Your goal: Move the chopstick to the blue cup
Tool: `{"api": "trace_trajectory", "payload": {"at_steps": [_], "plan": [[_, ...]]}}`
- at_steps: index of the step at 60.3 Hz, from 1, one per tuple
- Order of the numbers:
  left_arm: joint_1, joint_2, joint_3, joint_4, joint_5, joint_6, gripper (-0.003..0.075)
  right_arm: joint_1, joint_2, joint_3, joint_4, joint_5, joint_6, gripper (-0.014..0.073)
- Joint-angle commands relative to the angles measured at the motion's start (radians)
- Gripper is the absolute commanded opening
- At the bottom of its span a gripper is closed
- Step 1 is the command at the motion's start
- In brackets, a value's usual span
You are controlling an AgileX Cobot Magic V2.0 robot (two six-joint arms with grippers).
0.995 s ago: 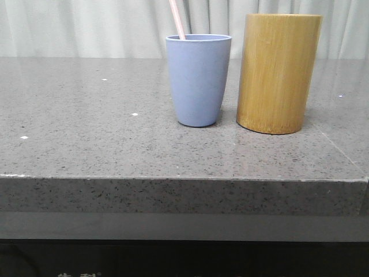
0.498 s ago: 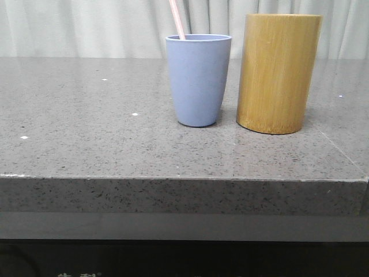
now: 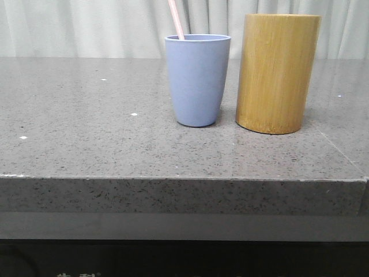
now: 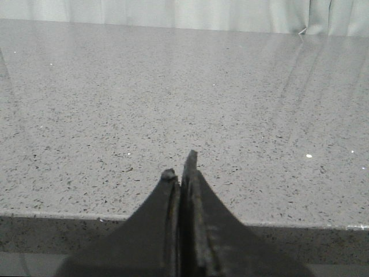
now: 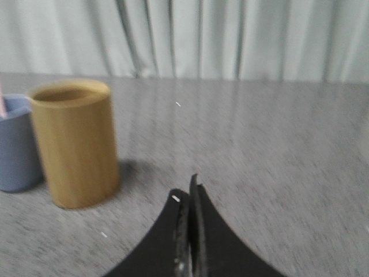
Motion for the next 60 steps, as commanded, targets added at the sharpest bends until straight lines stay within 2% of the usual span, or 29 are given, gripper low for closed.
{"api": "trace_trajectory", "payload": {"at_steps": [1,14,60], "plan": [[0.001,-0.024,0.007,-0.008,-0.08,-0.008,-0.0019,-0.047,-0.035,0.05,0.014,-0.111,-0.005,-0.0087],[0.001,-0.024,0.007,-0.008,-0.076,-0.008,-0.0019,-0.067,-0.03,0.21,0.02,-0.213,-0.005,-0.0087],[0.001,-0.024,0.007,-0.008,-0.076,-0.008,-0.0019,-0.067,-0.03,0.208,0.02,-0.203,-0.005,-0.0087]]}}
